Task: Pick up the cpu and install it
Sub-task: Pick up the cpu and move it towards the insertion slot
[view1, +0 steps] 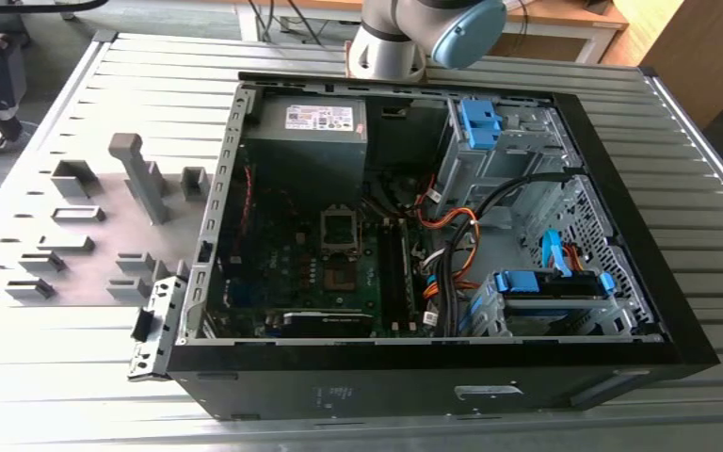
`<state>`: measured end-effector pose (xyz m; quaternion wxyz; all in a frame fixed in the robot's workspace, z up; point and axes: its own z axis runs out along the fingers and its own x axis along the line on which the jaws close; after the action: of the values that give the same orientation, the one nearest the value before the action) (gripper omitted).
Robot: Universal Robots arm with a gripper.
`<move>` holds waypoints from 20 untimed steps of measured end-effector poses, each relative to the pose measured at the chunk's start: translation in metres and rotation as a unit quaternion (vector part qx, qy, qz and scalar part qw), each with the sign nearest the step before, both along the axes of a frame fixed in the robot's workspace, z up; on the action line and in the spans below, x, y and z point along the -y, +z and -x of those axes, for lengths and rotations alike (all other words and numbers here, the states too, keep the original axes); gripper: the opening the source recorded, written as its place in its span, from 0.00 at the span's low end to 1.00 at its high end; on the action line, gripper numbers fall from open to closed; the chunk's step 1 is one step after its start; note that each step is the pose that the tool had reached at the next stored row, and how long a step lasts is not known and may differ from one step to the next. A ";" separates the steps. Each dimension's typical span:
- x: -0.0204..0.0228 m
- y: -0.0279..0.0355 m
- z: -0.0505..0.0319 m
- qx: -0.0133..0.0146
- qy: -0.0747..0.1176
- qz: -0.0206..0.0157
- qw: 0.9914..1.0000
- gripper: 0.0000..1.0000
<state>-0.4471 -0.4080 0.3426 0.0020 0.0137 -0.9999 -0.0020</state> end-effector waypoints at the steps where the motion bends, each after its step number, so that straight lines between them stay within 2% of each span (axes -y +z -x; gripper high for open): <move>1: 0.0000 0.0020 0.0000 0.000 0.000 0.000 1.000 0.47; 8: -0.0002 0.0154 0.0000 0.000 0.000 0.000 1.000 0.47; 20: -0.0002 0.0167 0.0000 0.000 0.000 0.000 1.000 0.47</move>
<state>-0.4471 -0.4077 0.3592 0.0021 0.0136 -0.9999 -0.0018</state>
